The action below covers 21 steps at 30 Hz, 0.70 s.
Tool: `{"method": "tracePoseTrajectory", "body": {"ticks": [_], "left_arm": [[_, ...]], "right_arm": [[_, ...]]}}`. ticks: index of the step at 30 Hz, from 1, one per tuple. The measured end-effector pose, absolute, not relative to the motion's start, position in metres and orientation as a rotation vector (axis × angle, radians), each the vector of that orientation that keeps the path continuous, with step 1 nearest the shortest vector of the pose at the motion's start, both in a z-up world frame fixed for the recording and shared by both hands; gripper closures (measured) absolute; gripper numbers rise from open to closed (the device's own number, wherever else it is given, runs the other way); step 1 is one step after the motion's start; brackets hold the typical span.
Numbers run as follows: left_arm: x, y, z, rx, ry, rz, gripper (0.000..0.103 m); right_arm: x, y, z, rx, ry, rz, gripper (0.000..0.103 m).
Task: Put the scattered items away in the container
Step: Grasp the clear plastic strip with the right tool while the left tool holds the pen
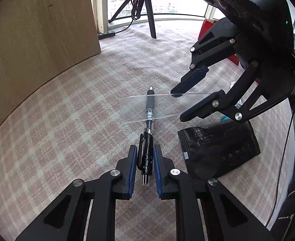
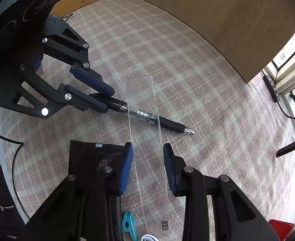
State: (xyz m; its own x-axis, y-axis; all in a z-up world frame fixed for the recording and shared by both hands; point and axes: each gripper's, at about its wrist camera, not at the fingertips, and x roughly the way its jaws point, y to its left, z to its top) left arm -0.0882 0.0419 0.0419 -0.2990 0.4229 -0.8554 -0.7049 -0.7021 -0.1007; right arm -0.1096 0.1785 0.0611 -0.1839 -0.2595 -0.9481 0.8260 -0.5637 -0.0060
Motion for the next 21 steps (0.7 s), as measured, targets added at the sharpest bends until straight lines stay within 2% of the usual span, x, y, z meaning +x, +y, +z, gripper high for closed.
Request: {"method": "tracePoseTrajectory", "body": {"ticks": [16, 21], "left_arm": [[-0.073, 0.026, 0.090, -1.119, 0.323, 2.156, 0.090], [-0.066, 0.025, 0.111, -1.069, 0.326, 2.187, 0.093]], "right_arm": [[-0.105, 0.246, 0.147, 1.228, 0.487, -2.022, 0.074], [-0.091, 0.262, 0.181, 1.187, 0.402, -2.088, 0.074]]}}
